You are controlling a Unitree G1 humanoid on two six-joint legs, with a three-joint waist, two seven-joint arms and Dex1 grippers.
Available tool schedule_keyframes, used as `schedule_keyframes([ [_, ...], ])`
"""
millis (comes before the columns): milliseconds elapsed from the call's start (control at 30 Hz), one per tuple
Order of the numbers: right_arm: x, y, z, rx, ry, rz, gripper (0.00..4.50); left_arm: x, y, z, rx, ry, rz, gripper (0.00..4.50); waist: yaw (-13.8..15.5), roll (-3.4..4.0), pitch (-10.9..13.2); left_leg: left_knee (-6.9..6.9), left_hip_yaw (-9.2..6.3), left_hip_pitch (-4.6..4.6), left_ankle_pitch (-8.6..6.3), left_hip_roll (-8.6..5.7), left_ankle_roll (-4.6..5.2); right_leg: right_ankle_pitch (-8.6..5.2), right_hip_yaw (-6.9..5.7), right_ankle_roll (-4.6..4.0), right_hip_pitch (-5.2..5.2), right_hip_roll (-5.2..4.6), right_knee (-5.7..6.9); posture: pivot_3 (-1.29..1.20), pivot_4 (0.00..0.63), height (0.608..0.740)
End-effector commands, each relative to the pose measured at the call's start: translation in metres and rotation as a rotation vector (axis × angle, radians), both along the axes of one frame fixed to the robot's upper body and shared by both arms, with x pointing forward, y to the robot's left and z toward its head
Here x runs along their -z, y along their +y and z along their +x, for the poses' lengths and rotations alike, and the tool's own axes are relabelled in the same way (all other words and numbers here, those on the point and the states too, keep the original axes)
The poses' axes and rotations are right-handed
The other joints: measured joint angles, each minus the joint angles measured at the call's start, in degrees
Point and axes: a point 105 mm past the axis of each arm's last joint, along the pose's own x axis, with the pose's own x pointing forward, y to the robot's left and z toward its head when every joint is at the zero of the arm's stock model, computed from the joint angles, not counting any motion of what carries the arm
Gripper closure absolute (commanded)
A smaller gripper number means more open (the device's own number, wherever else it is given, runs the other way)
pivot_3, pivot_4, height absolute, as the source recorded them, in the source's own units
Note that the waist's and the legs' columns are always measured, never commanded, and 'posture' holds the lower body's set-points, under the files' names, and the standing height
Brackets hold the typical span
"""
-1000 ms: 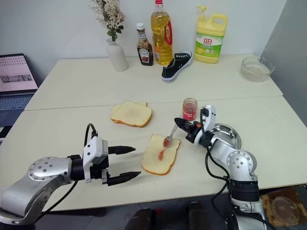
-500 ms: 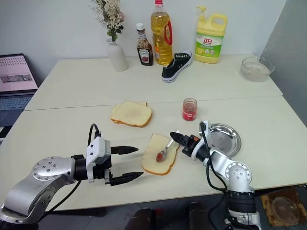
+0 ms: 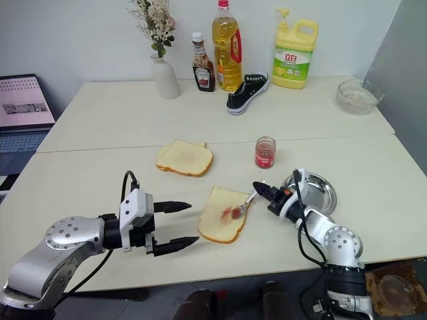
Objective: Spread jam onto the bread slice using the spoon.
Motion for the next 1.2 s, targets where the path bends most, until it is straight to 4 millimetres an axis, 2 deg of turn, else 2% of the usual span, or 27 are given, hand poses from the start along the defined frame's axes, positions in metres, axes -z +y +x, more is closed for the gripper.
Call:
schedule_keyframes([
  [33,-0.026,-0.005,0.002,0.016,-0.075,0.021,4.47,-0.006,-0.005,0.000,0.026,-0.038,-0.009,0.00,0.01,0.00,0.00,0.00,0.00,0.00,0.00,0.00,0.00,0.00,0.00,0.00,0.00,0.00,0.00,0.00,0.150,0.740],
  [267,-0.045,0.026,-0.001,-0.042,-0.098,0.114,4.47,-0.007,-0.007,0.001,0.030,-0.044,-0.014,0.00,-0.13,0.00,0.00,-0.02,0.00,0.00,0.00,0.01,0.00,0.01,0.00,-0.02,-0.02,0.04,0.03,0.00,0.150,0.740],
  [367,-0.043,0.042,-0.001,-0.073,-0.085,0.134,4.47,-0.008,-0.008,0.001,0.033,-0.045,-0.013,0.00,-0.39,0.00,0.00,-0.04,-0.01,0.00,0.00,0.02,0.00,0.05,-0.02,-0.08,-0.04,0.07,0.04,0.00,0.150,0.740],
  [467,-0.036,0.047,0.000,-0.089,-0.070,0.119,4.47,-0.009,-0.008,0.001,0.033,-0.046,-0.012,0.00,-0.35,0.00,0.00,-0.03,-0.01,-0.01,0.00,0.02,0.00,0.14,-0.01,-0.23,-0.04,0.07,0.03,0.00,0.150,0.740],
  [667,-0.014,0.040,0.002,-0.077,-0.045,0.017,4.47,-0.009,-0.008,0.000,0.034,-0.044,-0.010,0.00,-0.33,0.00,0.00,-0.01,0.01,-0.01,0.00,0.00,0.00,0.13,0.00,-0.23,-0.04,0.04,0.02,0.00,0.150,0.740],
  [767,-0.011,0.034,0.001,-0.073,-0.049,-0.003,4.47,-0.009,-0.008,0.000,0.033,-0.043,-0.009,0.00,-0.39,0.00,0.00,-0.03,0.00,-0.01,0.00,0.00,0.00,0.13,-0.01,-0.23,-0.04,0.06,0.02,0.00,0.150,0.740],
  [867,-0.011,0.019,0.000,-0.053,-0.055,-0.027,4.47,-0.008,-0.008,0.000,0.035,-0.041,-0.010,0.00,-0.41,0.00,0.00,-0.03,0.01,0.01,0.00,0.00,0.00,0.13,-0.01,-0.21,-0.04,0.07,0.03,0.00,0.150,0.740],
  [967,-0.013,0.011,0.002,-0.038,-0.065,-0.040,4.47,-0.008,-0.008,0.001,0.037,-0.041,-0.011,0.00,-0.32,0.00,0.00,0.00,0.00,0.00,0.00,0.00,0.00,0.13,-0.01,-0.21,-0.02,0.06,0.02,0.00,0.150,0.740],
  [1200,-0.037,-0.003,0.010,0.018,-0.124,-0.025,4.47,-0.007,-0.010,0.003,0.047,-0.043,-0.014,0.00,-0.33,0.00,0.00,0.00,0.01,0.00,0.00,0.00,0.00,0.02,0.00,-0.03,-0.02,0.06,0.03,0.00,0.150,0.740],
])
